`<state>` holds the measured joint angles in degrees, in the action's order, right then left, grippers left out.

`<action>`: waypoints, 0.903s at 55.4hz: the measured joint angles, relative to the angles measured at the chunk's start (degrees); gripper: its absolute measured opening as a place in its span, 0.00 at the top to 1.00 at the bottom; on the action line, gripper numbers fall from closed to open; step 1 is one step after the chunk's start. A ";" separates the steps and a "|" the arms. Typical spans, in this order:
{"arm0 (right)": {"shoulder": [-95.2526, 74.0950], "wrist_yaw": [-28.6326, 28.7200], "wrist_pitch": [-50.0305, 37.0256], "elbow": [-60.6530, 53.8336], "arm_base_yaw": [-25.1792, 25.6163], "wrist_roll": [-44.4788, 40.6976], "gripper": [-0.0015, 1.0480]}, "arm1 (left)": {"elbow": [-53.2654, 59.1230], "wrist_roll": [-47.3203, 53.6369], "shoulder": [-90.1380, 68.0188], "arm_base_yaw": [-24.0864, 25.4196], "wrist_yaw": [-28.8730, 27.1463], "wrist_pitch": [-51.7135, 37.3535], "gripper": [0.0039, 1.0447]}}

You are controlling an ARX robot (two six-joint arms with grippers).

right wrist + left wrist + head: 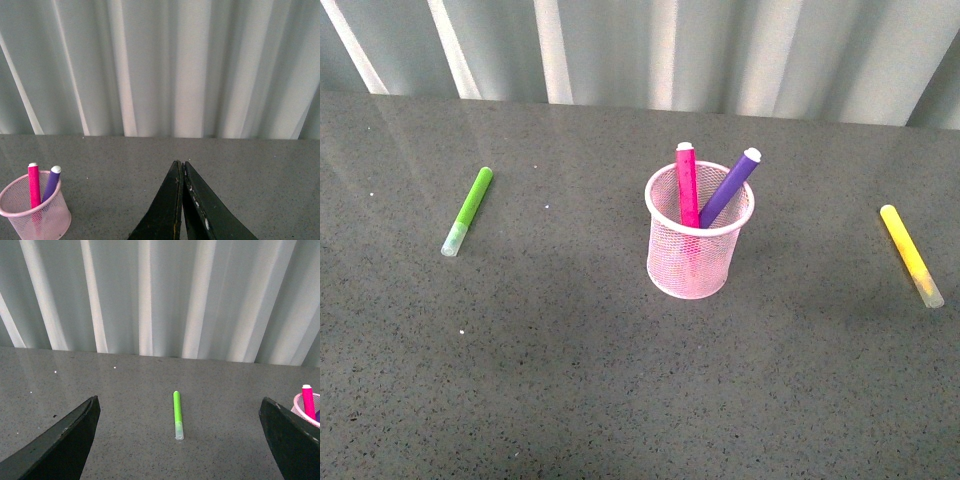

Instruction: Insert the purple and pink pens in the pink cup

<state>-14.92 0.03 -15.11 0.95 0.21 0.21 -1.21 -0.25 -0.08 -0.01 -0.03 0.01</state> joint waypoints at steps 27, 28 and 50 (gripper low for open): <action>14.40 -0.02 14.75 0.07 0.00 0.00 0.97 | 0.00 0.00 -0.02 0.00 0.00 0.00 0.06; 14.62 -0.02 14.75 0.07 0.00 0.00 0.97 | 0.00 0.00 -0.02 0.00 0.00 0.00 0.06; 14.67 -0.02 15.04 0.07 0.00 0.00 0.83 | 0.00 0.00 0.02 0.00 0.02 0.00 0.06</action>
<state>-0.25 0.01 -0.08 1.02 0.21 0.21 -1.21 -0.25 -0.05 -0.01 -0.01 0.01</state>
